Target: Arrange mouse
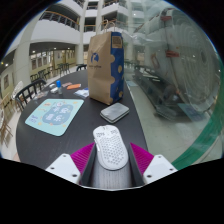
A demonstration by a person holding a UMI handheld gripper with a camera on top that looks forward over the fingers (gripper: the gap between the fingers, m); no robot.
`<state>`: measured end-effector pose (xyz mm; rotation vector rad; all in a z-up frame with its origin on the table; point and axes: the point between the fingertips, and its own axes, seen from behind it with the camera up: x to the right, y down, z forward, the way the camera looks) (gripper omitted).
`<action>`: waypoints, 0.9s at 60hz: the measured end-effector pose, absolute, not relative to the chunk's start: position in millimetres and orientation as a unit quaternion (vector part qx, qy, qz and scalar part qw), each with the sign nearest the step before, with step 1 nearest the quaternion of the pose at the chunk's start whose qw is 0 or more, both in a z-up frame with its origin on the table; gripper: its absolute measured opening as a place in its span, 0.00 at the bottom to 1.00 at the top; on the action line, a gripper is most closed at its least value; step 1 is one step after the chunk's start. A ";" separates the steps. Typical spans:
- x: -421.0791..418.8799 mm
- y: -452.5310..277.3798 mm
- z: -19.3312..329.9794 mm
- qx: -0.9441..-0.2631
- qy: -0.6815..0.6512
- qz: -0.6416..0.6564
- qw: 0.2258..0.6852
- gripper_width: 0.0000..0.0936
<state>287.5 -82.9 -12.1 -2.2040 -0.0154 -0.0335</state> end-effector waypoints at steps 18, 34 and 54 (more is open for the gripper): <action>285.7 -78.5 -1.0 -0.885 0.048 -0.060 0.460 0.42; 151.4 -43.7 132.7 -0.828 0.058 -0.049 0.556 0.41; 17.4 29.6 14.5 -0.892 0.051 -0.027 0.448 0.41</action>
